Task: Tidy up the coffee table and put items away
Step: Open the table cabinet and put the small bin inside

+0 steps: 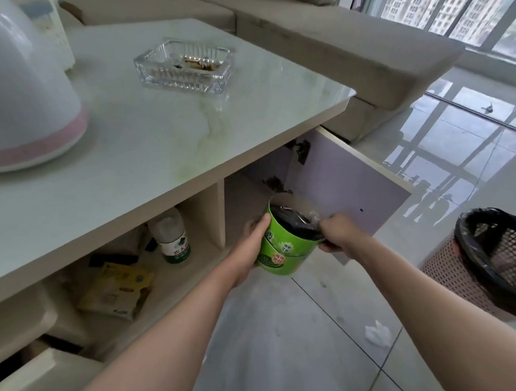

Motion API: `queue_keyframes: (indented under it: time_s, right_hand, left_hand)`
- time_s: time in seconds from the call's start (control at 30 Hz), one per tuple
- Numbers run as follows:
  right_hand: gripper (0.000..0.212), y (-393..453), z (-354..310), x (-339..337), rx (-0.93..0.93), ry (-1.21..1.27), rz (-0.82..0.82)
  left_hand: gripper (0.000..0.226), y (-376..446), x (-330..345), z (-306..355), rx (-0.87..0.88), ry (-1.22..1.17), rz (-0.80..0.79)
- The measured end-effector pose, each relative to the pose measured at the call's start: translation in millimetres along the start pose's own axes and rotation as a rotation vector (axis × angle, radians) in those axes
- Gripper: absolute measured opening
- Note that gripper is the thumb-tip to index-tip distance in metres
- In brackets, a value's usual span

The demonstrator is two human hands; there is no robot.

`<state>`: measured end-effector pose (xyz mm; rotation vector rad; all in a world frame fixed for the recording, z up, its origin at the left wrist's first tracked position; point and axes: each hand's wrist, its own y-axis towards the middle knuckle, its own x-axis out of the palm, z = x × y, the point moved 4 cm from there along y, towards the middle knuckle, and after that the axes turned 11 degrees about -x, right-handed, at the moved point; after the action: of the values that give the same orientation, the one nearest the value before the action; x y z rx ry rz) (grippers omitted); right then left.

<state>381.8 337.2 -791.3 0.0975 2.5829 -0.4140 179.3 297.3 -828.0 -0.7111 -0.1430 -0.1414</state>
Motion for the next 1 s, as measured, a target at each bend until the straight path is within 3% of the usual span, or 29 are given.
queue_keyframes:
  time_s: [0.03, 0.13, 0.2, 0.27, 0.5, 0.67, 0.87, 1.0]
  right_hand:
    - [0.021, 3.6, -12.1, 0.1, -0.009, 0.024, 0.007]
    - [0.055, 8.4, -28.9, 10.7, 0.055, 0.178, -0.104]
    - [0.054, 5.6, -33.0, 29.4, 0.094, 0.419, -0.233]
    - [0.046, 4.9, -32.3, 42.8, 0.093, 0.584, -0.230]
    - [0.062, 20.5, -13.6, 69.8, 0.175, 0.637, -0.106]
    - [0.033, 36.8, -22.5, 77.0, 0.128, 0.482, -0.014]
    - [0.033, 45.1, -30.8, 91.5, 0.052, 0.428, -0.067]
    - [0.054, 35.3, -20.1, 98.1, 0.009, 0.511, -0.043]
  left_hand:
    - [0.055, 1.4, -1.7, 7.7, 0.034, -0.032, 0.021]
    - [0.055, 5.6, -6.6, 18.7, 0.083, -0.141, 0.076]
    - [0.051, 9.9, -9.8, 18.8, 0.101, -0.174, 0.093]
    - [0.046, 12.8, -10.5, 11.4, 0.107, -0.196, 0.096]
    - [0.058, 28.8, -27.9, 2.9, 0.200, -0.004, 0.149]
    - [0.061, 36.0, -35.7, 1.1, 0.205, 0.119, 0.190]
    - [0.057, 49.7, -54.7, -21.4, 0.044, 0.130, 0.203]
    - [0.056, 54.3, -51.5, -23.1, 0.063, -0.057, 0.154]
